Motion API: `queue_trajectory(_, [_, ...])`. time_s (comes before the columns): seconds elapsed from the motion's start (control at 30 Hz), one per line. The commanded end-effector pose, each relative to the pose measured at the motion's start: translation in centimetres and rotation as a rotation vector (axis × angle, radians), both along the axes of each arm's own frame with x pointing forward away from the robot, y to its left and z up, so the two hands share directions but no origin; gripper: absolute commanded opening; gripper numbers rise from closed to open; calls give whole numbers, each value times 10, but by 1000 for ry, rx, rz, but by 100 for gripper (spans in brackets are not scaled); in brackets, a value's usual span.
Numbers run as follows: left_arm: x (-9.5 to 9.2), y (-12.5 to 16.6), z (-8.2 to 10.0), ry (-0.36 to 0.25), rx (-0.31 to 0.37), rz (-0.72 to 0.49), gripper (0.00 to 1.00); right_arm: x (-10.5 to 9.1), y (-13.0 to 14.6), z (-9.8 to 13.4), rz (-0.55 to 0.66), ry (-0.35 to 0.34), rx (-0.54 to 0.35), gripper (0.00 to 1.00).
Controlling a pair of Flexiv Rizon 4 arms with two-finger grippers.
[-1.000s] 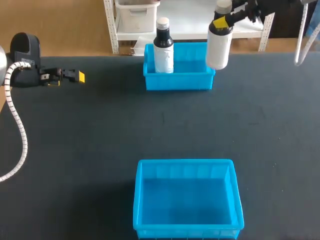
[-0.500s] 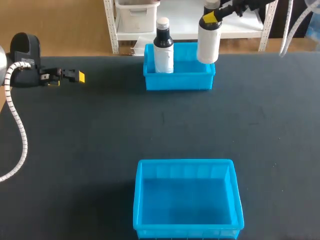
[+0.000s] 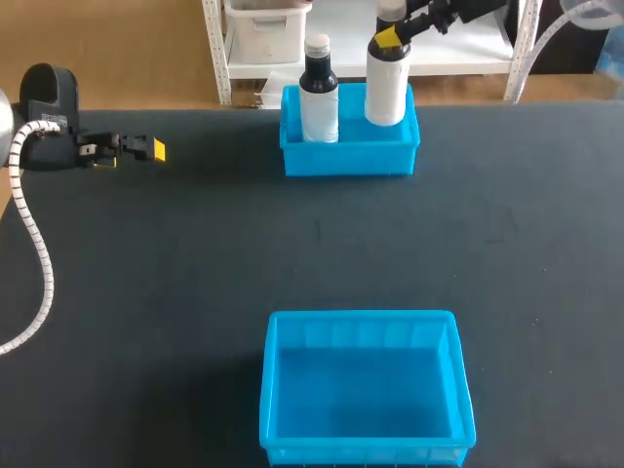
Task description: Pick up the bottle, and place it in the far bin if it is heavy, or in the near bin if it is light.
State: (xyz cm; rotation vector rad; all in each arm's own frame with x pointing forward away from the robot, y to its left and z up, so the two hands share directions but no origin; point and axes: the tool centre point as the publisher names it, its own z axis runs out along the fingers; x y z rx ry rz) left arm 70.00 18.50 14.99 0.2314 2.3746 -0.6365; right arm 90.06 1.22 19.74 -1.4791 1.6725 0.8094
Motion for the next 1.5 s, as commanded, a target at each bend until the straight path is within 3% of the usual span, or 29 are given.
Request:
queue_trajectory(0.03, [0, 0, 0, 0, 0, 0, 100, 12, 4, -5, 65, 43, 8, 0])
queue_trajectory(0.67, [0, 0, 0, 0, 0, 0, 100, 21, 8, -36, 55, 66, 23, 0])
queue_trajectory(1.1, [0, 0, 0, 0, 0, 0, 100, 29, 13, -47, -1, 19, 18, 0])
queue_trajectory(1.5, [0, 0, 0, 0, 0, 0, 100, 32, 17, -55, -1, 24, 19, 0])
